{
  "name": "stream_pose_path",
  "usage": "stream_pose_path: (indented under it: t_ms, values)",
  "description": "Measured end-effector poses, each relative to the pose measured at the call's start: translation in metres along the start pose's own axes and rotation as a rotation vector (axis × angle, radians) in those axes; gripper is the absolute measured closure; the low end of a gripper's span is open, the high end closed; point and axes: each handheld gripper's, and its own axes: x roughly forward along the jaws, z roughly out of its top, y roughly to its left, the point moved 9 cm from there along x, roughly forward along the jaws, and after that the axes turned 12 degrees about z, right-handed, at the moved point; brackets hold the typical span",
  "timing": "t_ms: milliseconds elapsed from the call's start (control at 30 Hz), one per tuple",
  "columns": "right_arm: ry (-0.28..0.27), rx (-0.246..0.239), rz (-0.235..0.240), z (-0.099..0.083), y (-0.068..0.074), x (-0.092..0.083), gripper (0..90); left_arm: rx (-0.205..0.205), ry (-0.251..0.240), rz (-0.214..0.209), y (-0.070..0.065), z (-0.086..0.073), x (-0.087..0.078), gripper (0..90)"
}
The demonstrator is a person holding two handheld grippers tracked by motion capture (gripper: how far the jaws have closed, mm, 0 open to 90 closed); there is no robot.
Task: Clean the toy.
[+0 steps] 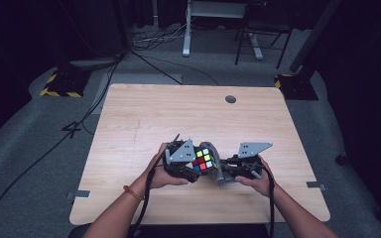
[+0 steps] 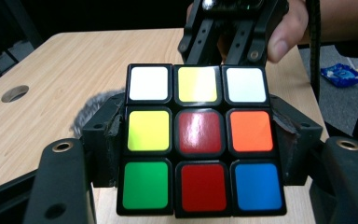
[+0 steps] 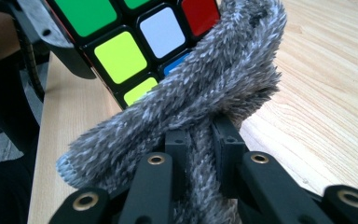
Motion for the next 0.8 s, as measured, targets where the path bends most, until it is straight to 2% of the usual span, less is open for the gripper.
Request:
stream_pose_path:
  t_ms: [100,333,667,767,800]
  values:
    - [-0.035,0.01,0.005,0.004,-0.001,-0.004,79.8,0.002,0.012,0.006,0.001,-0.003,0.0,32.8]
    - [-0.058,-0.009,-0.014,0.008,0.0,-0.01,79.8,0.014,0.035,0.017,0.001,-0.006,0.003,32.8]
    - [-0.065,-0.028,-0.028,0.012,0.003,-0.011,79.8,0.03,0.086,0.023,0.001,-0.013,0.007,32.8]
    - [-0.082,-0.041,-0.022,0.016,0.005,-0.013,79.8,0.073,0.142,0.048,0.0,-0.02,0.012,32.8]
    - [-0.069,-0.045,-0.032,0.016,0.006,-0.013,79.8,0.078,0.142,0.059,-0.001,-0.02,0.014,32.9]
